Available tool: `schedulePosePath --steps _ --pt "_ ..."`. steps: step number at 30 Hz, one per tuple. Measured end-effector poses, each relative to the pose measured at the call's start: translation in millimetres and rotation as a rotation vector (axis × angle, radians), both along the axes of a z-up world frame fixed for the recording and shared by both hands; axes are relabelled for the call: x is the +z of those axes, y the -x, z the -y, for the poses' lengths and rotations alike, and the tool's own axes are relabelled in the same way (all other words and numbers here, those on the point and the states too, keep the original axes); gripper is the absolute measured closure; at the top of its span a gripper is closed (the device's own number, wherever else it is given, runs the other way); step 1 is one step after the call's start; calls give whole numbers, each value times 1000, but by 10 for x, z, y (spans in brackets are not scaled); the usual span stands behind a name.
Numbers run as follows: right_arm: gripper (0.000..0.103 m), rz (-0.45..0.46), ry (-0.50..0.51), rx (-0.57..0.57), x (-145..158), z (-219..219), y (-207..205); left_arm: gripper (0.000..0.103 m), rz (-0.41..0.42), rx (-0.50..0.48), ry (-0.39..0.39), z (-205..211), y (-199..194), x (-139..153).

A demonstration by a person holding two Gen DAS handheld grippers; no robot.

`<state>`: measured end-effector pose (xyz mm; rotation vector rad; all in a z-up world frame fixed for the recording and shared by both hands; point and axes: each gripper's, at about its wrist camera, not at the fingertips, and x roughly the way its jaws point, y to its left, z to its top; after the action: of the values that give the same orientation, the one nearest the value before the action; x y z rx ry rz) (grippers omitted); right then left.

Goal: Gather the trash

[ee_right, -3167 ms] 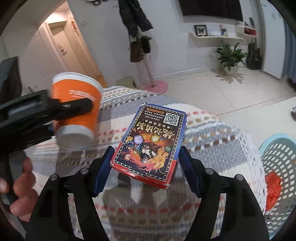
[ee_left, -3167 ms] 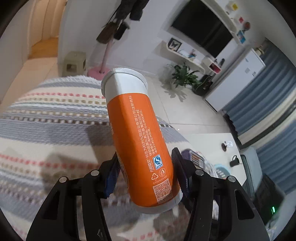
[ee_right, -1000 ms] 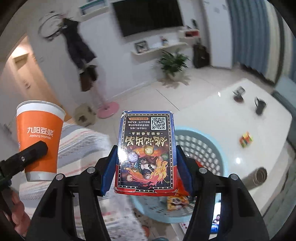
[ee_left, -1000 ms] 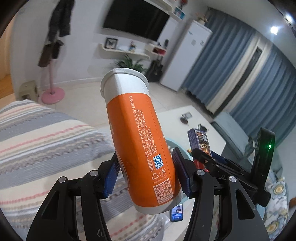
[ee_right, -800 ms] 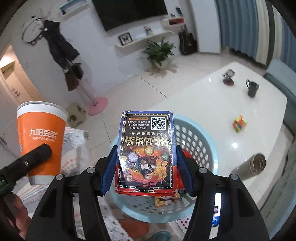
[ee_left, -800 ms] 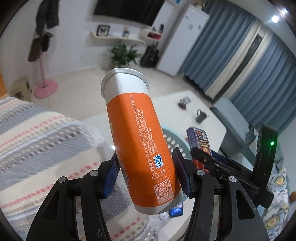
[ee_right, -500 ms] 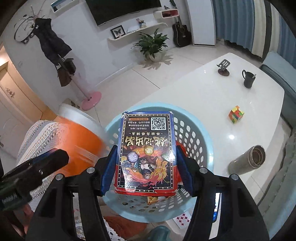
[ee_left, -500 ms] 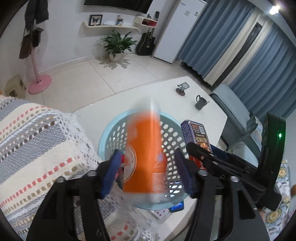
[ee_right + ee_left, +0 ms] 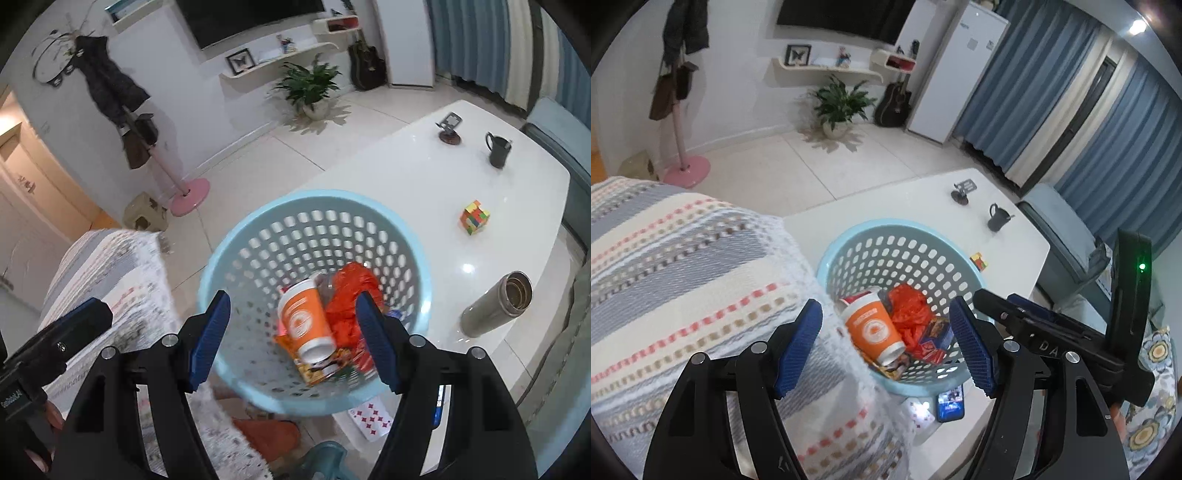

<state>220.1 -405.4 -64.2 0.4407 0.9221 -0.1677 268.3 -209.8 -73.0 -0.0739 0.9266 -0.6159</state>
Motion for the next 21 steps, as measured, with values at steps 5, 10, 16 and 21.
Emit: schedulePosePath --steps 5,10,16,21 --pt "36 50 62 60 220 -419 127 31 96 56 -4 -327 268 239" --pt "32 116 121 125 457 -890 277 24 214 150 -23 -727 613 505" --pt "30 184 188 220 695 -1527 431 16 370 284 -73 -1183 1041 822" --pt "30 224 229 250 794 -1857 579 13 435 404 -99 -1554 1341 937"
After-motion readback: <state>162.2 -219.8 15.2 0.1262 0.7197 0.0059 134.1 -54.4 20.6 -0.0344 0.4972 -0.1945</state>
